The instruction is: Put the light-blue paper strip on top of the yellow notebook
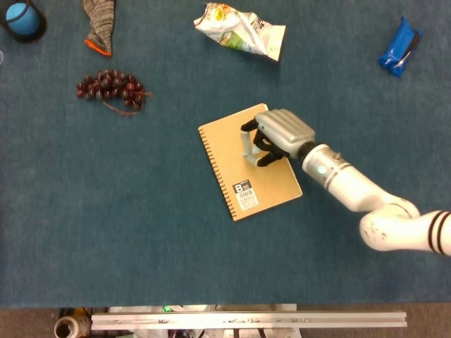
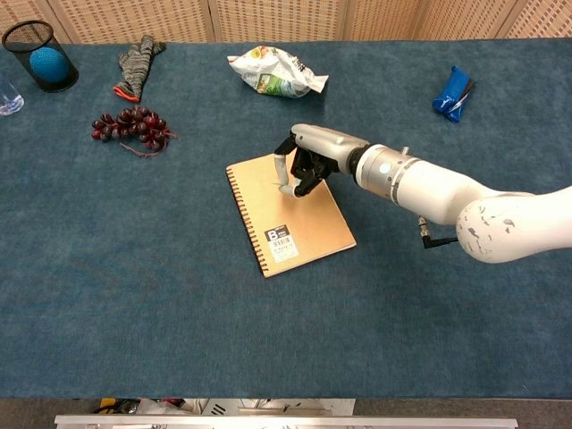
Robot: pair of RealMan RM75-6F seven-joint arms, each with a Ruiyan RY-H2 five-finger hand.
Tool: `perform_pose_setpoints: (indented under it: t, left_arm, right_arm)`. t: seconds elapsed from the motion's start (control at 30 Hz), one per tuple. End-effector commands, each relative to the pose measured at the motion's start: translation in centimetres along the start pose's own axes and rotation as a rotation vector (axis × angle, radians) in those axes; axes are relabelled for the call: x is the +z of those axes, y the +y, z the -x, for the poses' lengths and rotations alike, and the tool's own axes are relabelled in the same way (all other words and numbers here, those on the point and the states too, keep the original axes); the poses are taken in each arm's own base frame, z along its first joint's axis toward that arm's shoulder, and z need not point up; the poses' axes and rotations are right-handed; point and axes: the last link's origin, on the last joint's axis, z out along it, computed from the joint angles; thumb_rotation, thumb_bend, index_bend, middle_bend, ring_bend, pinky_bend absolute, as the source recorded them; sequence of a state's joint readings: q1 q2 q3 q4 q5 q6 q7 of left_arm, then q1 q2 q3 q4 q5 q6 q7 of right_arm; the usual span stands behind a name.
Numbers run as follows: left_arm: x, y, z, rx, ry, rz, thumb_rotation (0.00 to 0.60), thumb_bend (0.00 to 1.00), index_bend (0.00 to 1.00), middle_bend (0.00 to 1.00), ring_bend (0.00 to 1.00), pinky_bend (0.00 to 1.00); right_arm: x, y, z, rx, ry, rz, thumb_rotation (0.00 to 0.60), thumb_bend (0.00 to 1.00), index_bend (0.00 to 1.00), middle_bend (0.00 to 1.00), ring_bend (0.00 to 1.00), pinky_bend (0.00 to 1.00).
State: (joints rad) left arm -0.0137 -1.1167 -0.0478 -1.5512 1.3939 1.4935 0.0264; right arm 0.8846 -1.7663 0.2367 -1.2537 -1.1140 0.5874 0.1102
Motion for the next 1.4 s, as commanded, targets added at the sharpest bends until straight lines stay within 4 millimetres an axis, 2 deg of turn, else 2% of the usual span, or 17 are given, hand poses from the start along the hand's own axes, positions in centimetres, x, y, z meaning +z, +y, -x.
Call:
perform_pose_setpoints:
  t: [0.03, 0.23, 0.63, 1.0, 1.4]
  left_arm:
    - [0.0, 0.0, 0.0, 0.000, -0.001, 0.000, 0.600, 0.15, 0.20, 0.22, 0.22, 0.17]
    - [-0.1, -0.2, 0.1, -0.005, -0.001, -0.002, 0.600, 0.15, 0.20, 0.22, 0.22, 0.17]
    - [-0.1, -0.2, 0.1, -0.007, -0.003, -0.001, 0.600, 0.15, 0.20, 0.22, 0.22, 0.17]
    - [-0.1, -0.2, 0.1, -0.007, -0.004, 0.000, 0.600, 0.15, 0.19, 0.22, 0.22, 0.17]
    - [-0.3, -0.1, -0.1, -0.002, -0.001, 0.001, 0.600, 0.15, 0.19, 0.22, 0.22, 0.17]
  right_arm:
    - [0.4, -0.2, 0.5, 0.013, -0.025, 0.005, 0.600, 0.33, 0.65, 1.00, 1.00, 1.00]
    - [0.8, -0.1, 1.4, 0.058, -0.053, 0.026, 0.600, 0.33, 0.65, 1.00, 1.00, 1.00]
    - [0.8, 0.3, 1.4, 0.074, -0.056, 0.050, 0.600, 0.32, 0.65, 1.00, 1.00, 1.00]
    - [0.5, 0.3, 1.0, 0.070, -0.030, 0.044, 0.600, 0.08, 0.59, 1.00, 1.00, 1.00]
    - [-0.8, 0.7, 0.4, 0.085, -0.013, 0.038, 0.600, 0.05, 0.57, 1.00, 1.00, 1.00]
